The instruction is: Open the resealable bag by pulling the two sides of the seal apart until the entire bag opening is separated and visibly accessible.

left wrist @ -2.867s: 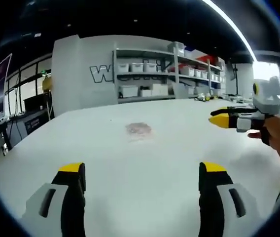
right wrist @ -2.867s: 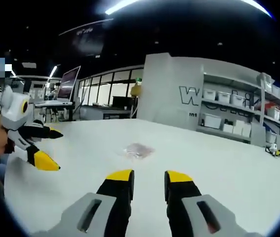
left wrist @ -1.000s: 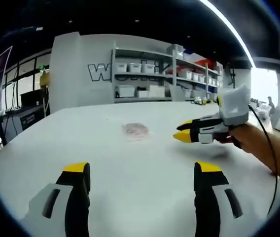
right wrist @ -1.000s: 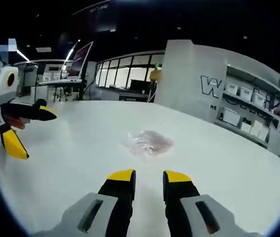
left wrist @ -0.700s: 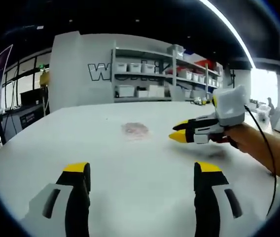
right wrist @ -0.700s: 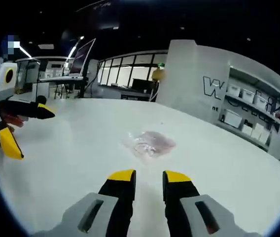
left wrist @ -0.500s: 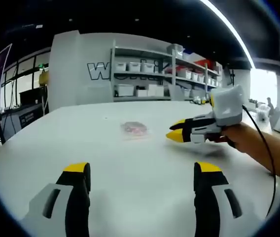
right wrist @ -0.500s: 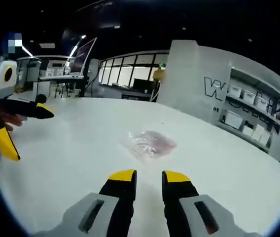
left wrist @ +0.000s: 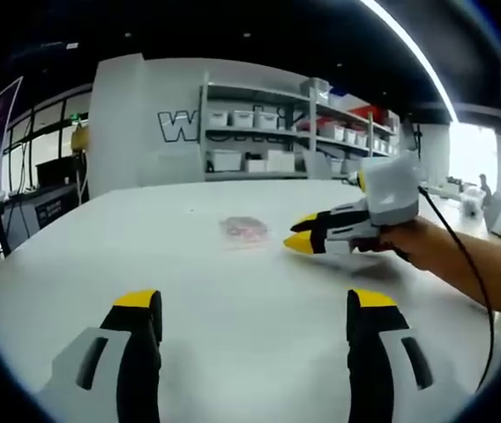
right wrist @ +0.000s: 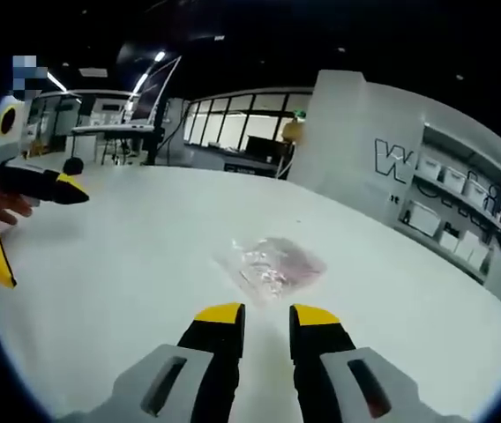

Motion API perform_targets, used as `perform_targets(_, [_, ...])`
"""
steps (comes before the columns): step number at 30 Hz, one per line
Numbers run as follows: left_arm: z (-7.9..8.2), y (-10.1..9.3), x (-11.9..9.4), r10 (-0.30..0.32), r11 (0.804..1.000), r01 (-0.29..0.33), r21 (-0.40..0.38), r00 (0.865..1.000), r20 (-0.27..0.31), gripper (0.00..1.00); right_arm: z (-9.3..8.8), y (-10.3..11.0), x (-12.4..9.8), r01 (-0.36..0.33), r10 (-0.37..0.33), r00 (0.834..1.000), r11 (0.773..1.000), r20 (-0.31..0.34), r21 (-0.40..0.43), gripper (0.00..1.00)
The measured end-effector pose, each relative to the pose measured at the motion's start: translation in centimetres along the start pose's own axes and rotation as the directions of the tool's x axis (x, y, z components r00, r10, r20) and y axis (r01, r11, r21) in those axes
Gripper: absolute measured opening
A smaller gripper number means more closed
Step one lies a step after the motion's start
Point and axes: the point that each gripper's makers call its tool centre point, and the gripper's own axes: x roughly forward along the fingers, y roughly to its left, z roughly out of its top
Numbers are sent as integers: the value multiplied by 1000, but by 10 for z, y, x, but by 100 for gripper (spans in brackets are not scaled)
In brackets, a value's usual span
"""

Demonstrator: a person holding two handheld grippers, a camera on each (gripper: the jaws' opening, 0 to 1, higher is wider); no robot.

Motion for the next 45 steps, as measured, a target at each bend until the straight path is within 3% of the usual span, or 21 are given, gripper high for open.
perform_targets(21, [3, 15, 5, 17, 1000, -17, -22, 1000, 10, 86, 6, -7, 35, -33, 26, 998, 991, -57, -127, 18])
perform_targets(38, [1, 18, 3, 26, 999, -26, -32, 1000, 14, 85, 5, -8, 47, -65, 52, 995, 987, -89, -146, 16])
perform_targets(45, [1, 19, 2, 30, 999, -29, -36, 999, 16, 84, 1, -7, 46, -61, 43, 993, 984, -108, -167, 6])
